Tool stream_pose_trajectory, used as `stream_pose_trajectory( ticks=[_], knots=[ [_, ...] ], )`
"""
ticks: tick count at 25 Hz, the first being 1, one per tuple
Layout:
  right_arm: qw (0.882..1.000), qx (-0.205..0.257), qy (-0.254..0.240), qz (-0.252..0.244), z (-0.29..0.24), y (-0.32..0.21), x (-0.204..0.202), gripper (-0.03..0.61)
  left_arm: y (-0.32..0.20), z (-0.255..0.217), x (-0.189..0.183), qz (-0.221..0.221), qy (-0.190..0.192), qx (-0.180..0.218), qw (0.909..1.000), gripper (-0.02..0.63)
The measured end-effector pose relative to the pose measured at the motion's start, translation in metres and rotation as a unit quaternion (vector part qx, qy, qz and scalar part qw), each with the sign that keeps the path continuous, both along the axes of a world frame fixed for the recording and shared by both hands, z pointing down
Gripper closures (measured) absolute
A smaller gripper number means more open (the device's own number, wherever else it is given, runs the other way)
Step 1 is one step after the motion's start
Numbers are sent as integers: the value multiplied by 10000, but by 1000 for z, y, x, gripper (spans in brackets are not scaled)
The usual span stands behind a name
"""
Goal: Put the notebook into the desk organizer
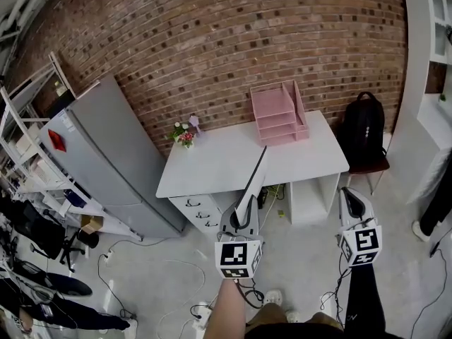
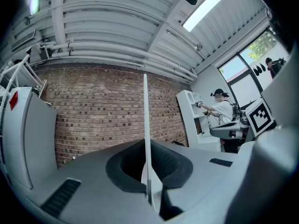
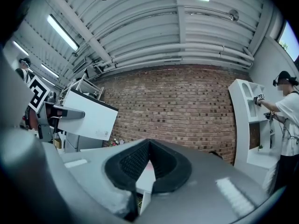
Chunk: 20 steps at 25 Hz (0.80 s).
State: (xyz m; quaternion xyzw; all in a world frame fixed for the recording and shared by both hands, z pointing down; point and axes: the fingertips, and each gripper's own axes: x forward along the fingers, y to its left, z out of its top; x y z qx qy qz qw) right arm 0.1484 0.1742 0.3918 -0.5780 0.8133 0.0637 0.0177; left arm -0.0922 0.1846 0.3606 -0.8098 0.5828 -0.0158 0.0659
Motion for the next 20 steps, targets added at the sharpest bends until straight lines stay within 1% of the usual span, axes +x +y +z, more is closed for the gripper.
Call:
stream_pose_trajectory(
  ticks=[4, 11, 15, 20],
  knots=[
    [10000, 21, 8, -39, -3, -23, -2, 578, -29, -3, 2, 48, 19, 28, 10000, 598],
    [9999, 32, 96, -21, 2, -82, -7, 578, -96, -3, 13, 295, -40, 106, 9995, 598],
    [9998, 99, 142, 58, -8, -123, -13, 578, -139, -4, 12, 380, -59, 135, 9992, 598],
    [9996, 72, 206, 175, -10, -176, -25, 578, -197, -6, 1, 497, -11, 156, 9986, 598]
  ],
)
